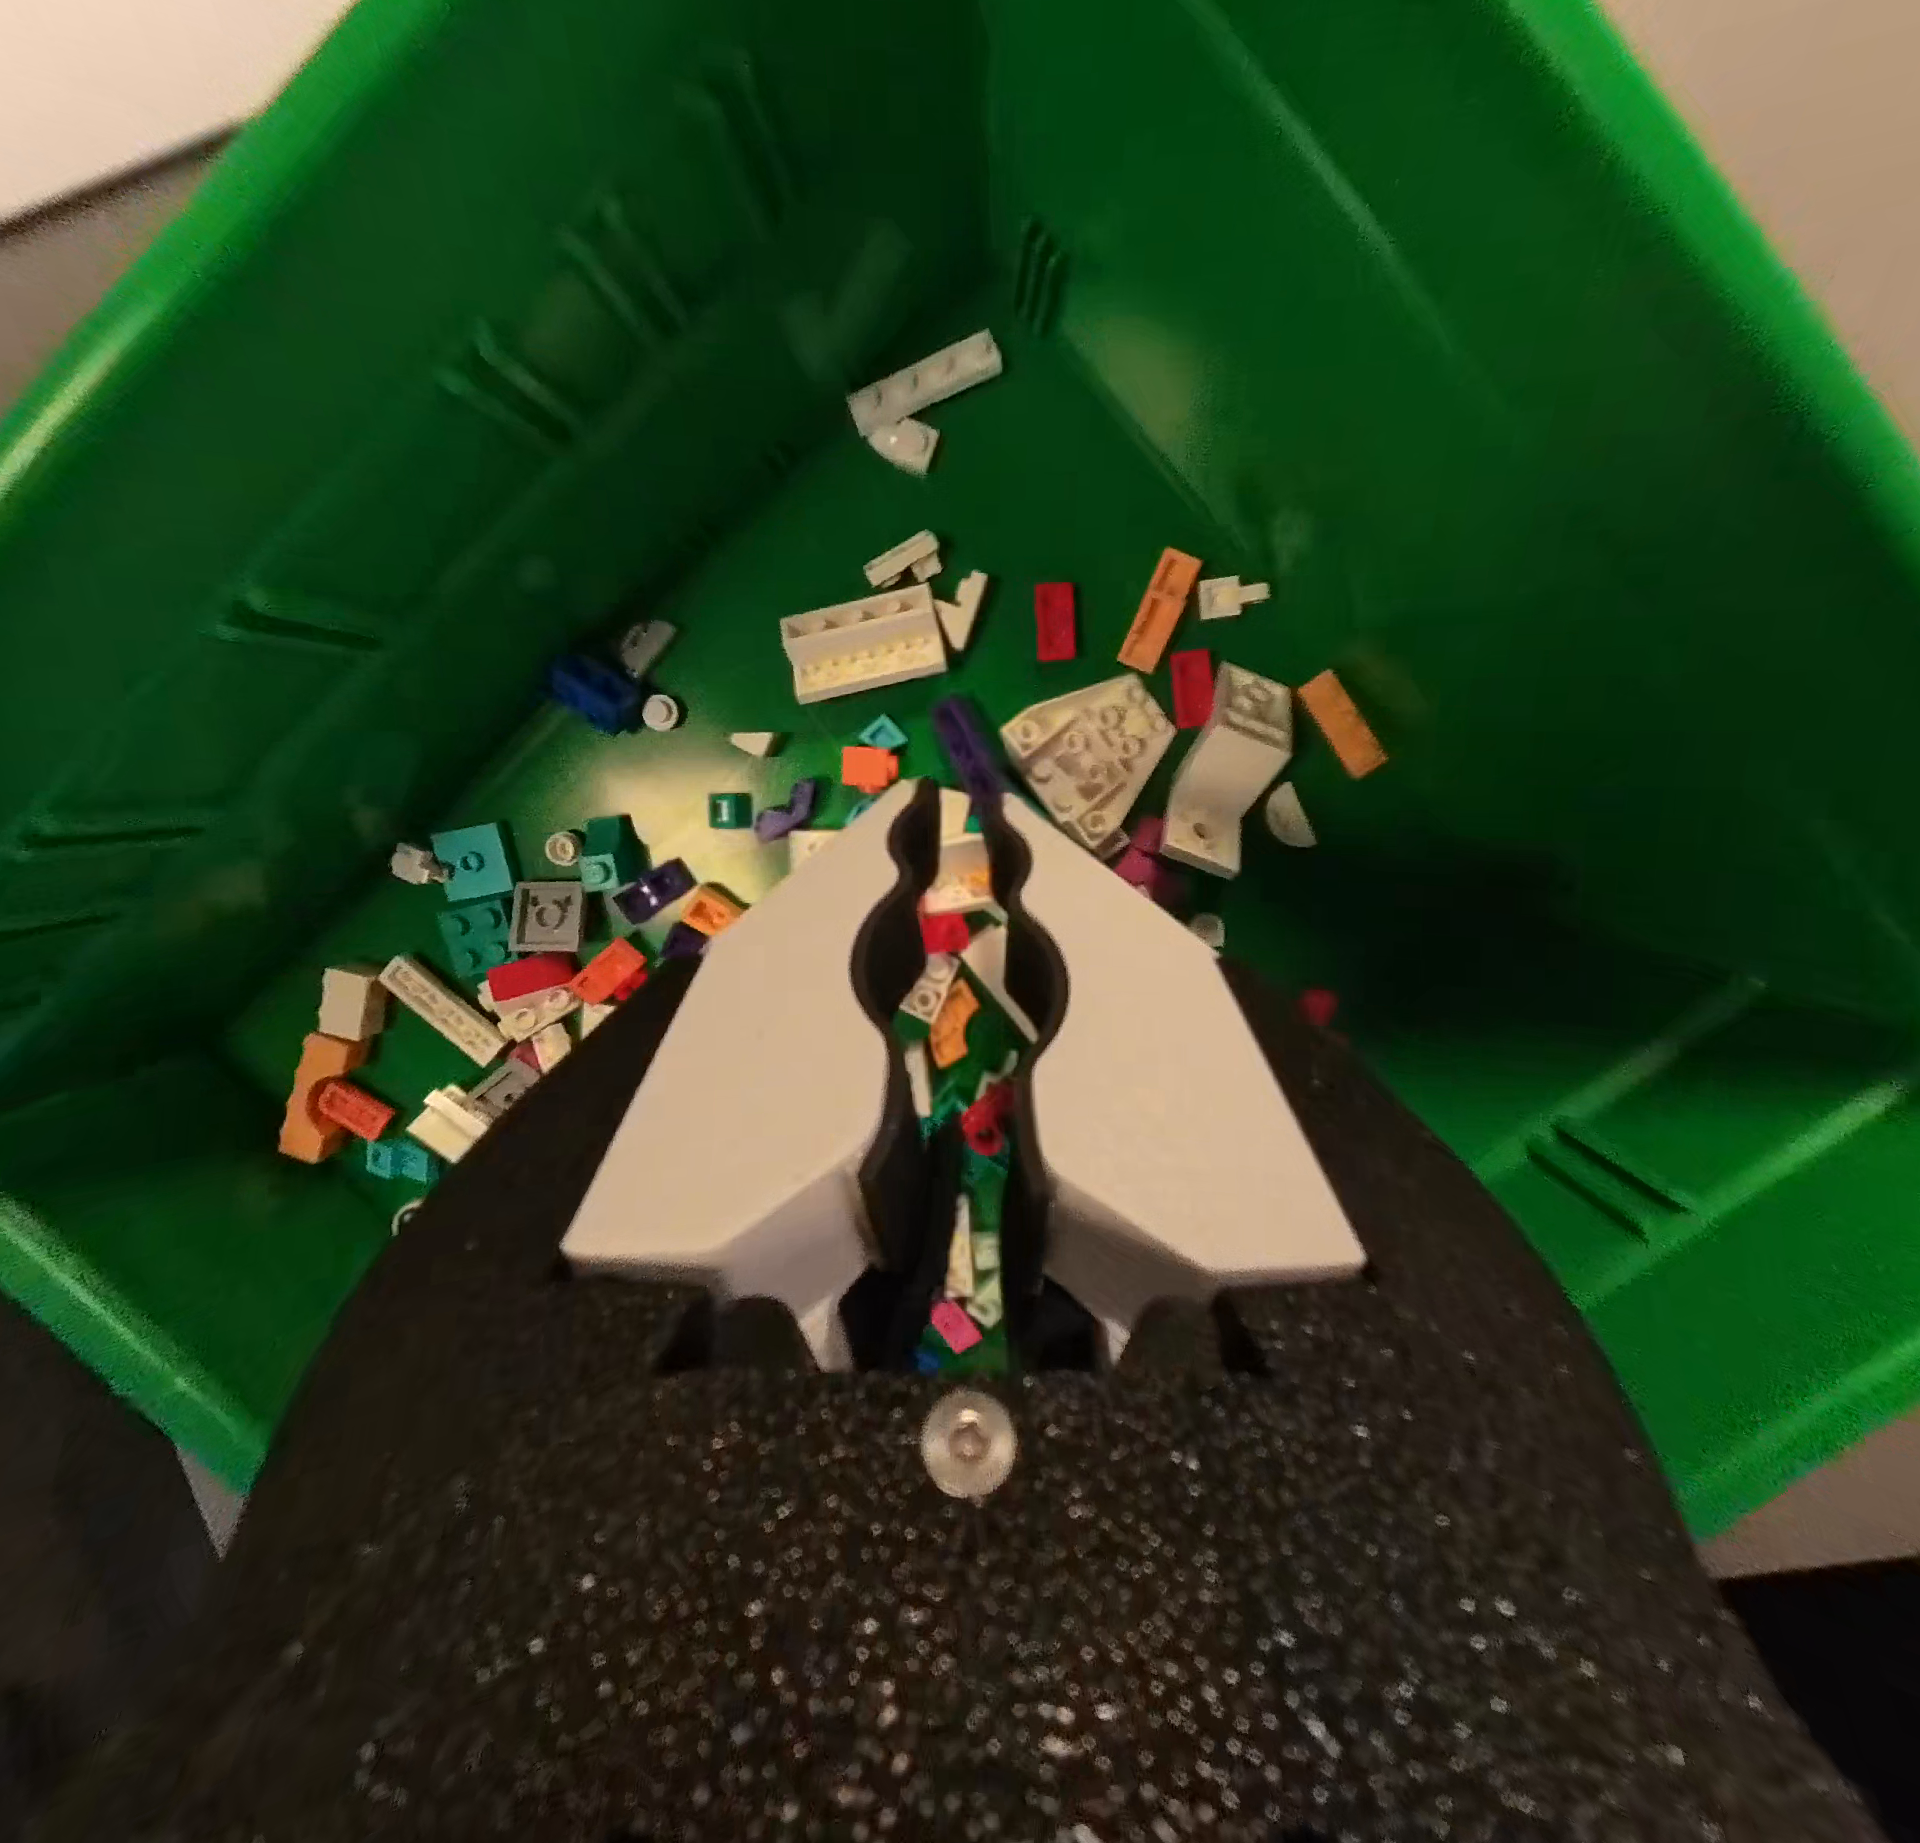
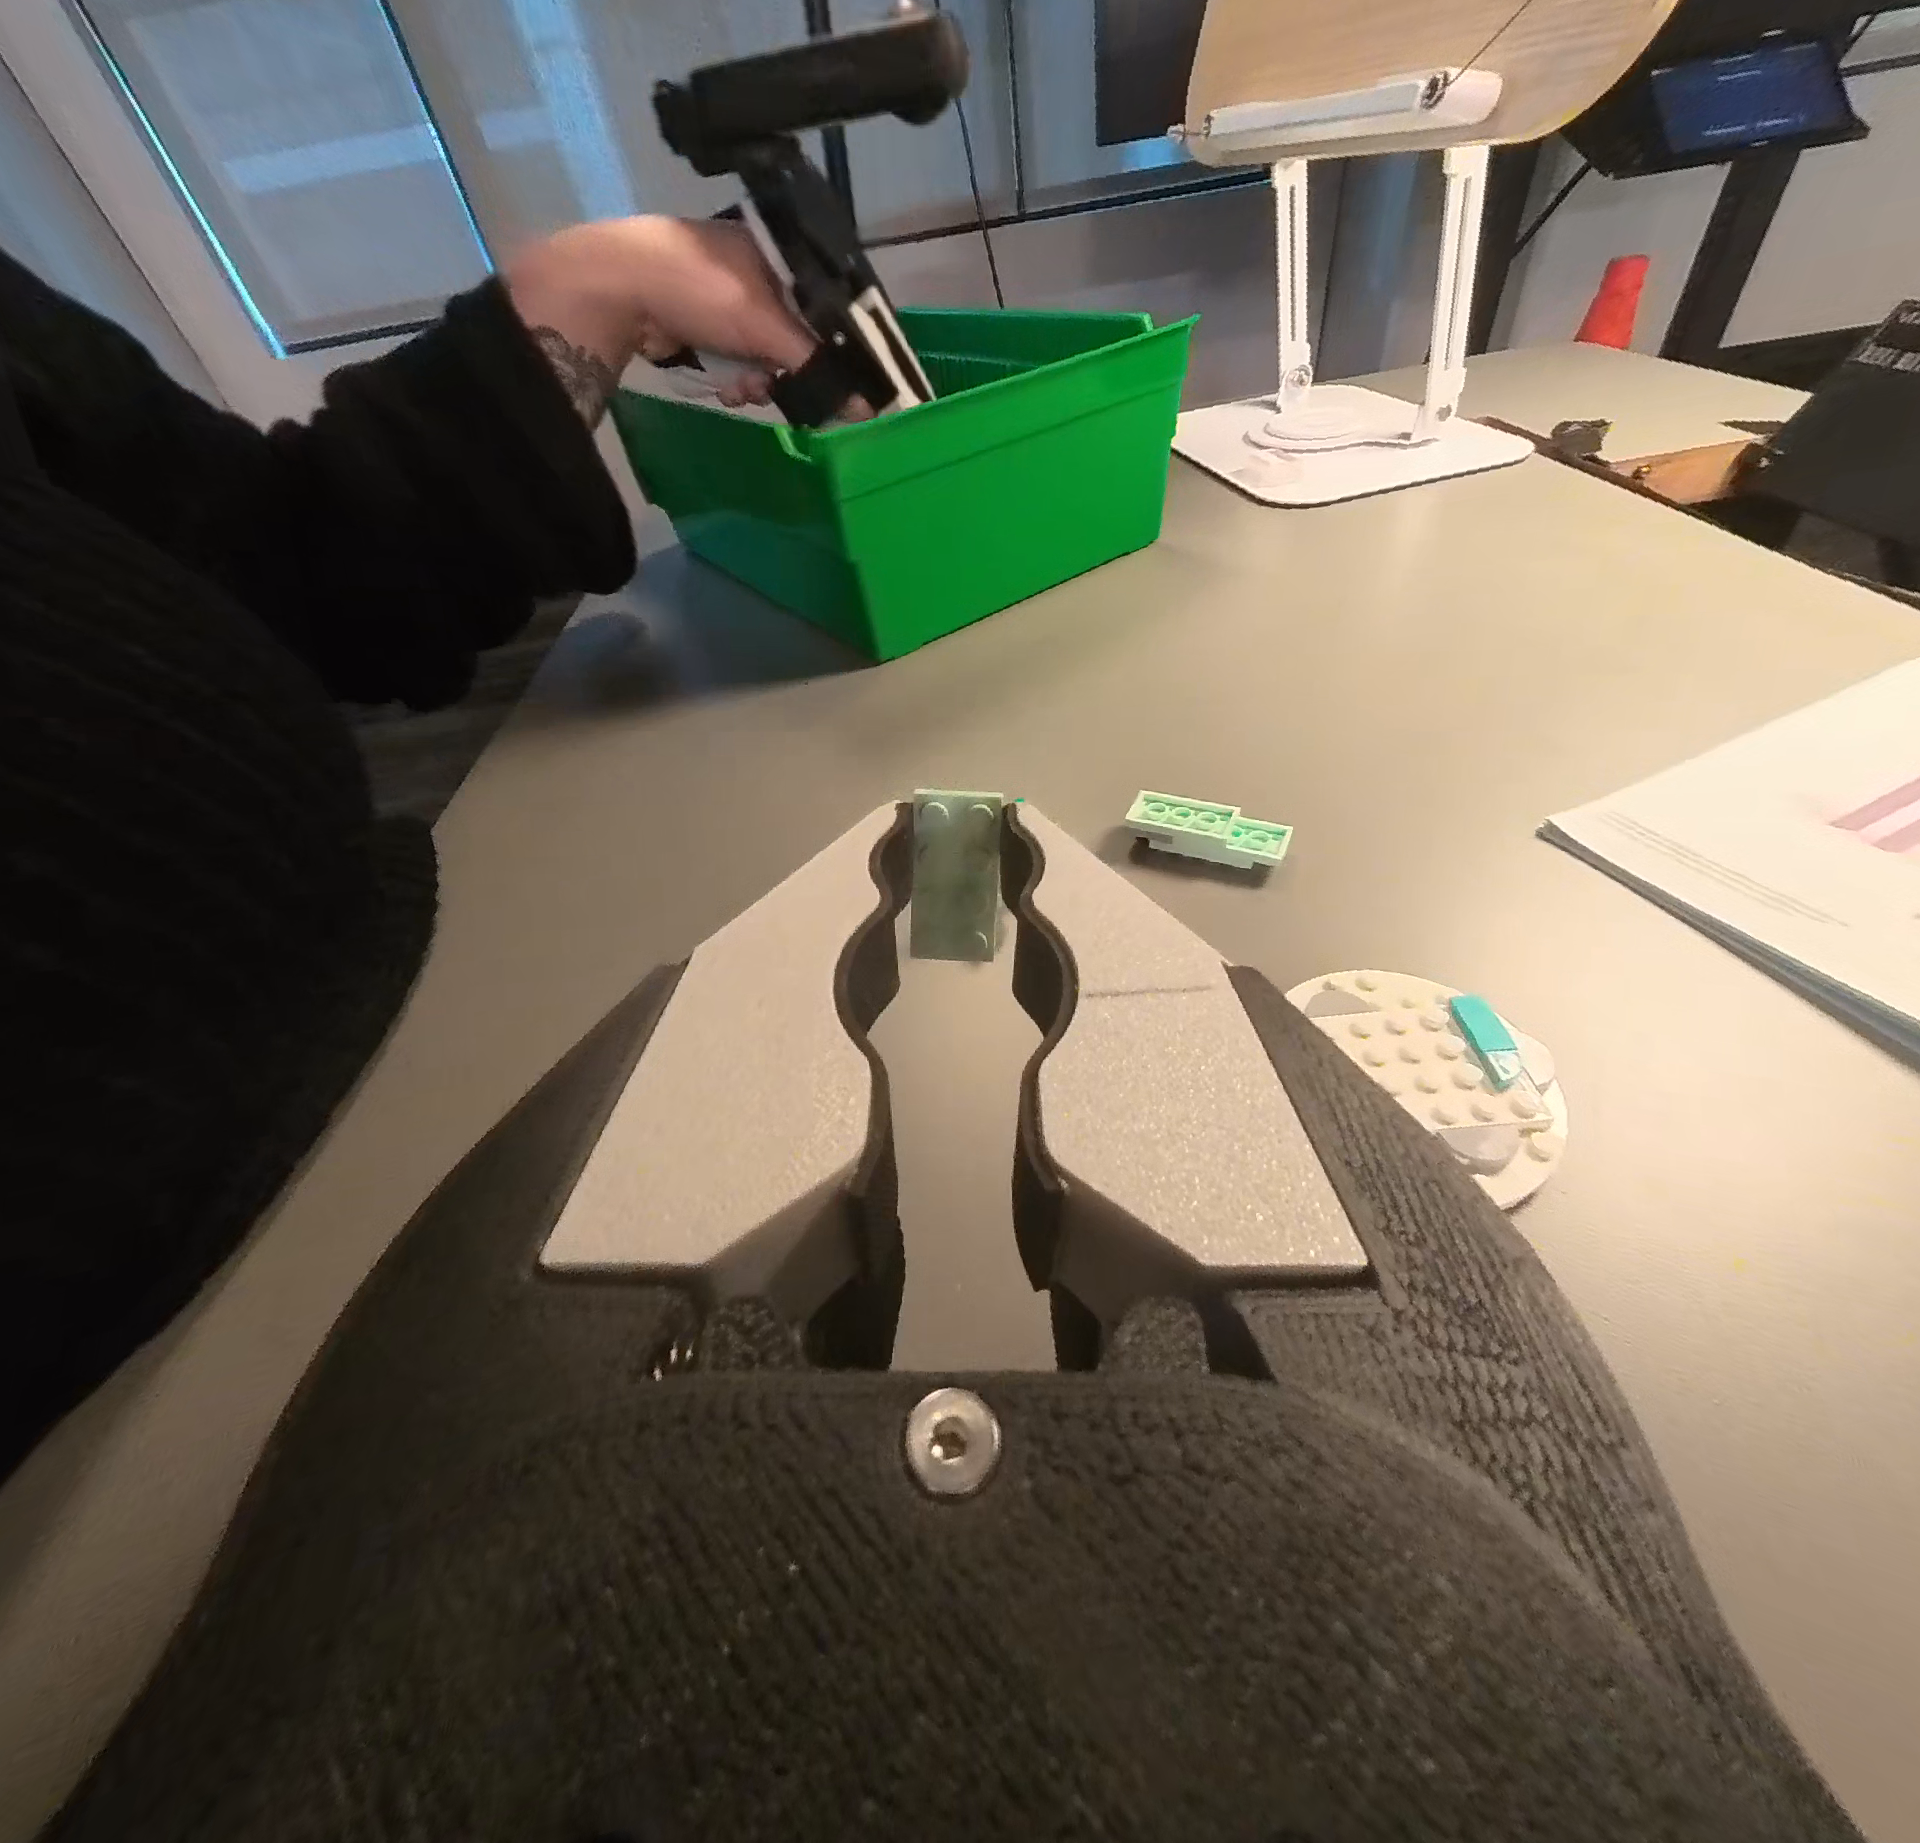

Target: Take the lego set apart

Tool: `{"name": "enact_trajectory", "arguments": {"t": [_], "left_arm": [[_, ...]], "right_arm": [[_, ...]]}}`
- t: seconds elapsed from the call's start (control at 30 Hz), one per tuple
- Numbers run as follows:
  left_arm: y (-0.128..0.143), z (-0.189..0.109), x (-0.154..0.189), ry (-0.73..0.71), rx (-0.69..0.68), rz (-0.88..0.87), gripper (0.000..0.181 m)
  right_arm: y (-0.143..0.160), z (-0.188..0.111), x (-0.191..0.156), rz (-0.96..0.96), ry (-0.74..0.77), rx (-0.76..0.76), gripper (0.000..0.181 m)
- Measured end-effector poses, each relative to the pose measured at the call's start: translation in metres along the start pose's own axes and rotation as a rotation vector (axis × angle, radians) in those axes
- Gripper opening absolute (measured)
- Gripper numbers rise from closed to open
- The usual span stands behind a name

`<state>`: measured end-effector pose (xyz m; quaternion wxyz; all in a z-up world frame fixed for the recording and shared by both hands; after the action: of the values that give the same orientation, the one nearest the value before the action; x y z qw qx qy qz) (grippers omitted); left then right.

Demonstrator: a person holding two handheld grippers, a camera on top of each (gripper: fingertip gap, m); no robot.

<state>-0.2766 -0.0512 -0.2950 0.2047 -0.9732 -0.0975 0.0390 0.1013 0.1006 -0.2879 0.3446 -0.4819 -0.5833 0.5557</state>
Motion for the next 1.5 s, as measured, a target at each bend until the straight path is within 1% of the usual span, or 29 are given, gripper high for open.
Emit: {"name": "enact_trajectory", "arguments": {"t": [0.03, 0.1, 0.17, 0.2, 0.23, 0.27, 0.33, 0.37, 0.4, 0.43, 0.5, 0.57, 0.6, 0.7, 0.77, 0.83, 0.9, 0.93, 0.97, 1.03, 1.1, 1.17, 1.2, 1.27, 1.33, 1.37, 1.4, 1.43, 1.5], "left_arm": [[0.000, 0.003, -0.002, 0.004, -0.020, -0.007, 0.014], [-0.001, 0.004, -0.004, -0.008, -0.032, -0.027, 0.028], [-0.010, -0.009, 0.004, -0.036, 0.073, -0.021, 0.039], [-0.017, -0.022, 0.016, -0.043, 0.168, 0.009, 0.045], [-0.026, -0.039, 0.034, -0.039, 0.298, 0.062, 0.051], [-0.035, -0.058, 0.058, -0.018, 0.451, 0.125, 0.052], [-0.047, -0.091, 0.121, 0.108, 0.763, 0.291, 0.052], [-0.048, -0.102, 0.154, 0.182, 0.894, 0.377, 0.051], [-0.045, -0.107, 0.185, 0.247, 0.986, 0.461, 0.048], [-0.043, -0.106, 0.213, 0.292, 1.052, 0.531, 0.044], [-0.039, -0.095, 0.254, 0.288, 1.175, 0.621, 0.040], [-0.037, -0.083, 0.284, 0.261, 1.307, 0.650, 0.032], [-0.037, -0.078, 0.294, 0.251, 1.342, 0.648, 0.029], [-0.041, -0.067, 0.316, 0.255, 1.333, 0.700, 0.033], [-0.044, -0.058, 0.324, 0.256, 1.321, 0.769, 0.033], [-0.046, -0.050, 0.328, 0.192, 1.337, 0.819, 0.030], [-0.044, -0.049, 0.331, 0.166, 1.366, 0.836, 0.026], [-0.043, -0.051, 0.332, 0.159, 1.386, 0.833, 0.022], [-0.042, -0.053, 0.331, 0.142, 1.401, 0.833, 0.013], [-0.042, -0.051, 0.332, 0.123, 1.398, 0.846, 0.006], [-0.043, -0.052, 0.329, 0.143, 1.360, 0.839, 0.004], [-0.045, -0.054, 0.323, 0.182, 1.331, 0.805, 0.004], [-0.046, -0.059, 0.315, 0.162, 1.333, 0.783, 0.003], [-0.048, -0.077, 0.288, 0.064, 1.357, 0.745, 0.003], [-0.050, -0.101, 0.247, -0.069, 1.356, 0.687, 0.003], [-0.052, -0.112, 0.222, -0.141, 1.325, 0.648, 0.002], [-0.054, -0.120, 0.194, -0.203, 1.264, 0.599, 0.003], [-0.055, -0.122, 0.165, -0.242, 1.162, 0.538, 0.003], [-0.050, -0.109, 0.107, -0.239, 0.842, 0.388, 0.003]], "right_arm": [[0.000, 0.000, 0.000, 0.001, 0.000, 0.003, 0.014], [-0.002, -0.001, 0.001, 0.001, 0.005, 0.016, 0.014], [-0.005, -0.002, 0.000, 0.006, 0.004, 0.048, 0.014], [-0.008, -0.002, -0.001, 0.025, -0.007, 0.077, 0.014], [-0.012, -0.003, -0.002, 0.064, -0.024, 0.119, 0.014], [-0.017, -0.003, -0.002, 0.124, -0.042, 0.177, 0.014], [-0.025, -0.005, 0.001, 0.295, -0.081, 0.316, 0.015], [-0.029, -0.006, 0.003, 0.383, -0.110, 0.386, 0.015], [-0.031, -0.007, 0.005, 0.456, -0.130, 0.451, 0.015], [-0.032, -0.008, 0.006, 0.511, -0.143, 0.507, 0.015], [-0.033, -0.009, 0.005, 0.566, -0.171, 0.597, 0.015], [-0.034, -0.010, 0.004, 0.579, -0.172, 0.678, 0.015], [-0.034, -0.011, 0.003, 0.583, -0.174, 0.712, 0.015], [-0.034, -0.012, 0.000, 0.622, -0.198, 0.792, 0.014], [-0.034, -0.011, -0.001, 0.637, -0.199, 0.806, 0.015], [-0.033, -0.009, -0.003, 0.628, -0.200, 0.792, 0.014], [-0.033, -0.009, -0.003, 0.629, -0.207, 0.794, 0.014], [-0.033, -0.009, -0.003, 0.634, -0.210, 0.796, 0.014], [-0.033, -0.008, -0.003, 0.638, -0.213, 0.796, 0.014], [-0.032, -0.008, -0.002, 0.652, -0.208, 0.803, 0.014], [-0.030, -0.009, -0.001, 0.654, -0.208, 0.797, 0.015], [-0.030, -0.009, 0.000, 0.631, -0.193, 0.767, 0.015], [-0.031, -0.011, 0.001, 0.599, -0.174, 0.755, 0.015], [-0.034, -0.019, 0.005, 0.511, -0.095, 0.744, 0.022], [-0.037, -0.032, 0.012, 0.402, 0.018, 0.731, 0.023], [-0.037, -0.038, 0.015, 0.338, 0.086, 0.719, 0.023], [-0.038, -0.043, 0.018, 0.268, 0.154, 0.701, 0.022], [-0.039, -0.047, 0.020, 0.196, 0.225, 0.676, 0.021], [-0.039, -0.053, 0.024, 0.070, 0.367, 0.632, 0.017]]}}
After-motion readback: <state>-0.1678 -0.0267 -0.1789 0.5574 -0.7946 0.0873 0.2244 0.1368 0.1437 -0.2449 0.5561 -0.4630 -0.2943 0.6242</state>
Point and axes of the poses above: each gripper's, where its closed fingertips meet, z out along the fingers, y out of its underside, x = y × z across the jaws, the point moved 6 cm from there along -z, back along the fingers
